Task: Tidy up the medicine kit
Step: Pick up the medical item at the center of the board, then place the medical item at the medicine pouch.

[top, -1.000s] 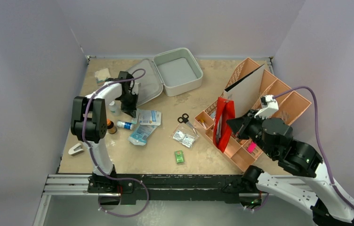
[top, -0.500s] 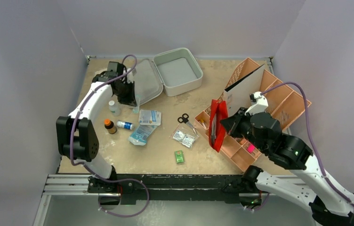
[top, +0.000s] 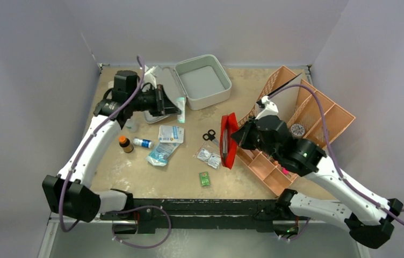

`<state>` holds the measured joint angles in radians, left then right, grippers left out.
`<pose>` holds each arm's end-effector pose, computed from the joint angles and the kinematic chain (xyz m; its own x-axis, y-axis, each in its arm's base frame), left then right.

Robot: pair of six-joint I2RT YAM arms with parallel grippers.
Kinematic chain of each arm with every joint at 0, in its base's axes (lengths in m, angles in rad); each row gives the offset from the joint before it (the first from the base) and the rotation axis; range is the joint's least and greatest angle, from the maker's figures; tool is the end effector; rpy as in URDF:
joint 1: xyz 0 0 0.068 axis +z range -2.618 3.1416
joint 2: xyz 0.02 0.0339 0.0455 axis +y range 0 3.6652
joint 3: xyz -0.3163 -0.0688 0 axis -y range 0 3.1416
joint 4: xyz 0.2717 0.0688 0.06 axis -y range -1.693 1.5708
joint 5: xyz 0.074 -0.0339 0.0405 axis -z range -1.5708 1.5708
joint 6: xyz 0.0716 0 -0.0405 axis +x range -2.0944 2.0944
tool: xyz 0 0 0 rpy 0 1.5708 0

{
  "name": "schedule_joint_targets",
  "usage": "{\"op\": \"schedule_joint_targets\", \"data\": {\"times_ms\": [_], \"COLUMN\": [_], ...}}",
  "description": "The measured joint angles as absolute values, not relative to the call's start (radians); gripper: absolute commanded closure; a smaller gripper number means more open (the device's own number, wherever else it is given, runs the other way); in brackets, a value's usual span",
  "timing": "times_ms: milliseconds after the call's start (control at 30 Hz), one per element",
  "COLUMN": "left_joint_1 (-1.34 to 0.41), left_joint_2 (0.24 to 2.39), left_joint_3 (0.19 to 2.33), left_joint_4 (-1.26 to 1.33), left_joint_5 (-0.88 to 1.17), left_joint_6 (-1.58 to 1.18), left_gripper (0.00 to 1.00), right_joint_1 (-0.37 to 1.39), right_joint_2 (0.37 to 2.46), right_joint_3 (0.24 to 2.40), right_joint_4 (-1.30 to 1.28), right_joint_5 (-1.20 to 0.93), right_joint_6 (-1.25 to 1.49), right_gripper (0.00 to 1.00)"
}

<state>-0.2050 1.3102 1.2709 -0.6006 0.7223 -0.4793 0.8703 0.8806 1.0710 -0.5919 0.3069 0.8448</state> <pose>0.2986 -0.1104 0.3921 -0.8286 -0.1811 -0.5297 0.3266 0.6121 -0.7202 0.1487 0.1428 0.4121 -0.5782 0.4202 -0.6994 -0.1764 0.7725 0.6100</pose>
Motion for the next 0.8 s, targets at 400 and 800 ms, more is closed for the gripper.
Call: {"op": "schedule_joint_targets", "data": {"times_ms": [400,800], "left_joint_1": [-0.445,-0.659], "left_joint_2": [1.181,1.163], "left_joint_3": [1.105,0.998], "left_joint_4": [-0.271,-0.091], "left_joint_5": [0.776,0.662], "left_joint_6": [-0.838,-0.969], "left_gripper": [1.00,1.00], "right_joint_1": [0.870,0.870], "right_joint_2": [1.030,1.060], "right_joint_3": [1.071,1.071], "right_joint_4": [-0.494,-0.451], "right_joint_5": [0.268,0.267], "right_joint_6": [0.907,0.953], "right_gripper": [1.00,1.00]}}
